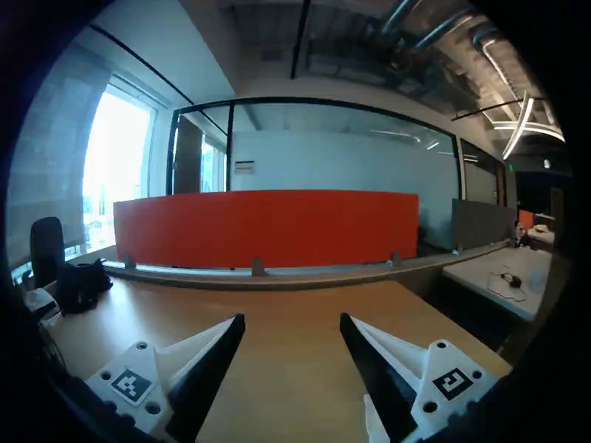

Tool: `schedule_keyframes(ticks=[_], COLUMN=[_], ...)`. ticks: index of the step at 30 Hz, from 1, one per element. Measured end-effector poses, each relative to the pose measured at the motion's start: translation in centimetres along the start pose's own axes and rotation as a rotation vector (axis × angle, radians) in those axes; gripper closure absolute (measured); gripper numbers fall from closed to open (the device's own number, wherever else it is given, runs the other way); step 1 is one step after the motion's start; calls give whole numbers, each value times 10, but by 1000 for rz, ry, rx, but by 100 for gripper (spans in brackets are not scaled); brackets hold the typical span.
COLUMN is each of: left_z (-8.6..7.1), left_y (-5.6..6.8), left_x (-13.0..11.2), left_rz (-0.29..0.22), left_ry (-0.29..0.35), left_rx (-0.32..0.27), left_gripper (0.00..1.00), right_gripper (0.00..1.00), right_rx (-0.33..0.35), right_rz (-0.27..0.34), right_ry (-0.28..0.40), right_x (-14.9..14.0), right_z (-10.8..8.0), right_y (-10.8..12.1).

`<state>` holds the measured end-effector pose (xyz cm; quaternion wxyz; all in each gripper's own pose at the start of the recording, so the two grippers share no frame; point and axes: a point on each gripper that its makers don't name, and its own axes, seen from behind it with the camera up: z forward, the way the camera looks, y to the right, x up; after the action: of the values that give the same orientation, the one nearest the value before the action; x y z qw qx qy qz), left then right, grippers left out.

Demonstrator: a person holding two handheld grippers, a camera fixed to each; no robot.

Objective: Fold towel

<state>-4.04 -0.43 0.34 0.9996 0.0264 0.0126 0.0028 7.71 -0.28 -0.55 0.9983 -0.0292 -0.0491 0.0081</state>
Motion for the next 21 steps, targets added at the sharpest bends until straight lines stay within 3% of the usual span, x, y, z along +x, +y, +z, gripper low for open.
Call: schedule_keyframes(ticks=[13,21], left_z=[0,0], left_y=[0,-1], left_x=[0,-1], left_rz=[0,0], left_ry=[0,0], left_rx=[0,0], left_gripper=[7,7], right_gripper=[1,1], right_rx=[57,92], right_rz=[13,6], right_ry=[78,91], right_x=[-24,-46], right_z=[9,14], right_y=[0,-4])
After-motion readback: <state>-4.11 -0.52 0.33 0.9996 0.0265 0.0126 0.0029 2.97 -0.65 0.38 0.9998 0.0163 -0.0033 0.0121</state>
